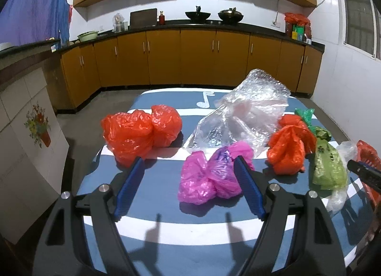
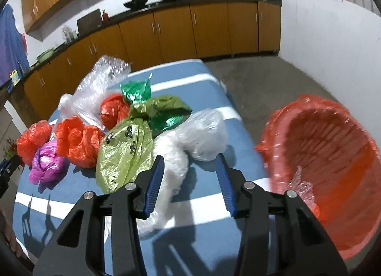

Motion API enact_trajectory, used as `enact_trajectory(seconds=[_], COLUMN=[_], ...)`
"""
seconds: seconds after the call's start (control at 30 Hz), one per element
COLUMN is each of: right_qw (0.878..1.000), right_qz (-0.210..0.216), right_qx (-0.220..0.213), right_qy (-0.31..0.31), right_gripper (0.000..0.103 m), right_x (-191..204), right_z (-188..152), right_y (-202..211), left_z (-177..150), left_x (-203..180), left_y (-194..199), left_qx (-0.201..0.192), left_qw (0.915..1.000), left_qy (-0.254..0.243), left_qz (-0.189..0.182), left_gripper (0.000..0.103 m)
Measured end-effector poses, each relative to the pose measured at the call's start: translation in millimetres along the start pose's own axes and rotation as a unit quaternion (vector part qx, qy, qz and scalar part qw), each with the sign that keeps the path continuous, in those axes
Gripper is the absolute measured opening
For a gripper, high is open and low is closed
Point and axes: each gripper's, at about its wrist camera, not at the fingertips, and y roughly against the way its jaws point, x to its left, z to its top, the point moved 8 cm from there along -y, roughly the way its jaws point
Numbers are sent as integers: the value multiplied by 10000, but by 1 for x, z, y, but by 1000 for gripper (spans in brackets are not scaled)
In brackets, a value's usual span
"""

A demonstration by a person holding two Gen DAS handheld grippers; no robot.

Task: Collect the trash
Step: 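Grasp the pink bag with the left tool while the right tool grasps the clear bag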

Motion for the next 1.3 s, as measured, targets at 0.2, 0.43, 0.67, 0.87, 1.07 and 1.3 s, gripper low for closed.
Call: enact_trajectory(seconds=[0.2, 0.43, 0.67, 0.87, 1.07, 1.3], right_qw=[9997, 9985, 9996, 9998, 9998, 9997], right_qz=[135, 210, 117, -57, -131, -146], right_qx=[168, 291, 208, 122, 52, -82], right_qy=[148, 422, 169, 148, 160, 170], right_gripper=[46, 24, 22, 22, 22, 22], right_x=[18, 31, 5, -11, -18, -21], right_z=[-2, -10, -9, -11, -11, -10], right_y=[-14, -16, -4, 7, 16, 34], left_z=[0, -4, -13, -21, -24, -23], left_x=[-2, -15, -28, -35, -44, -50], left_y=[-16, -33, -52, -58, -55, -45], left_qx=[129, 328, 684, 854, 840, 712], left_qw=[9999, 9988, 9960, 9932, 9911, 9911], left_qy=[-38, -160, -280, -276, -388, -416], left_qz=[-106, -318, -512, -744, -955, -1049], left_gripper=[76, 76, 76, 62, 42, 34])
